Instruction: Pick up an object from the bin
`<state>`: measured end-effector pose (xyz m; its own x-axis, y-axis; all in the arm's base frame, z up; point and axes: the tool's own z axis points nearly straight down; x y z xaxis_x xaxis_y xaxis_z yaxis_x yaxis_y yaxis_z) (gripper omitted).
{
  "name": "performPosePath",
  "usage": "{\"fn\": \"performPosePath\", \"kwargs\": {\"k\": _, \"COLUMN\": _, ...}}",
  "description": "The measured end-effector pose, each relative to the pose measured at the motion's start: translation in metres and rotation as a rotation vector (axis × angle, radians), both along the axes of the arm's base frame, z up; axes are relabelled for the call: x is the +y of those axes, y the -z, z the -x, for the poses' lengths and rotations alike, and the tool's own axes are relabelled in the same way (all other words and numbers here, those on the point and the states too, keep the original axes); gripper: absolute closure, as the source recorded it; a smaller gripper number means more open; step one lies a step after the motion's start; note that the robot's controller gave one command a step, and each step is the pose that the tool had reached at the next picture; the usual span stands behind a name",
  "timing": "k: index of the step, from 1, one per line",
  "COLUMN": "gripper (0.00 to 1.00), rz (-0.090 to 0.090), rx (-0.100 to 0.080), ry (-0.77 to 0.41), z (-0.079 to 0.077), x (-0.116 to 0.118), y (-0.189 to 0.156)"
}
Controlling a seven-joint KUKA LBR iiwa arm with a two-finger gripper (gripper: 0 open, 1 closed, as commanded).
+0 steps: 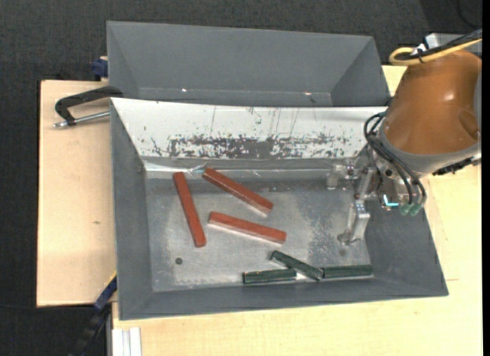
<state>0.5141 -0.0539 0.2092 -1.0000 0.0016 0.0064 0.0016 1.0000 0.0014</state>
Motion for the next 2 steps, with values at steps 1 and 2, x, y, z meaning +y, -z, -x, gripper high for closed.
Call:
{"fn": "performPosePath", "kwargs": {"k": 1, "gripper": 0.00, "rz": 0.001, "rx": -0.008, "ry": -0.002, "z": -0.002, "x": 0.000, "y": -0.004}}
{"fn": "performPosePath", "kwargs": {"k": 2, "gripper": 0.00, "rz": 0.003, "rx": -0.017, "ry": -0.093, "z": 0.000, "x": 0.029, "y": 0.032}}
